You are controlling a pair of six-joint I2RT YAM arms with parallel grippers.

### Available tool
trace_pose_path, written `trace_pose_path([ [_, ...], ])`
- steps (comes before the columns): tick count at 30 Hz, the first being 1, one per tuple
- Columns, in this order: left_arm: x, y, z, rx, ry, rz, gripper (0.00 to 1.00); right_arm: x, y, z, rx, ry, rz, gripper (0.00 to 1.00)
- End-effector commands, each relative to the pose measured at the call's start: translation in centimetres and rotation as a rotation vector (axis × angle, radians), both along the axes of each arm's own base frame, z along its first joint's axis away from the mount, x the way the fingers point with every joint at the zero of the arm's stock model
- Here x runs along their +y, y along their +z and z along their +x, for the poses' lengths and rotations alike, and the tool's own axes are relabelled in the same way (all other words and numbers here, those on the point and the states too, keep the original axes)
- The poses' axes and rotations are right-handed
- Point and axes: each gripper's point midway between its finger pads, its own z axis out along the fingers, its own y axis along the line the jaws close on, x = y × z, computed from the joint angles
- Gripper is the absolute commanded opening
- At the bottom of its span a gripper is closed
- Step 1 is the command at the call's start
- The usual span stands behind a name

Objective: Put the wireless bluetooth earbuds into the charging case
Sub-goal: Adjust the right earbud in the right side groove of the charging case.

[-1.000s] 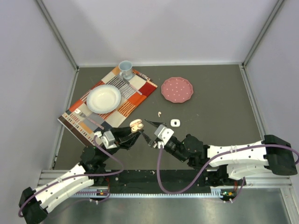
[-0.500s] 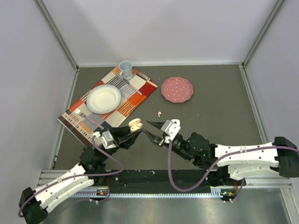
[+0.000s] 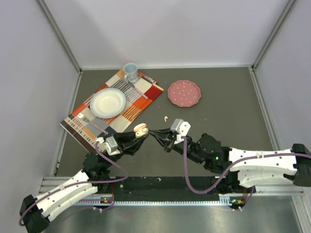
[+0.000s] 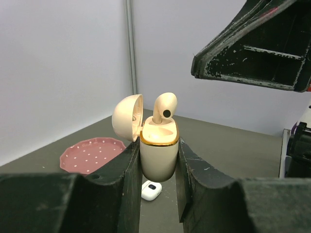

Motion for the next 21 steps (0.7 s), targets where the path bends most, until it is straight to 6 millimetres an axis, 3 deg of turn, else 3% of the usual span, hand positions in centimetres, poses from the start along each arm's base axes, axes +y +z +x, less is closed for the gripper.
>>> trace_pose_path([
  [1,0.5,2.2,-0.7,-0.05,-0.012,-0.057,0.0,1.2,1.6,-0.8,0.017,0.068,0.028,0.02],
  [8,0.5,2.3,-0.8,-0.057,-0.013,-0.056,0.0,1.7,0.7,0.1,0.023,0.022,-0.005,0.02],
  [21,0.3,2.2,-1.0,-0.063,-0.03,-0.051,0.0,2.4,1.1,1.7,0.006,-0.031,-0.007,0.03],
])
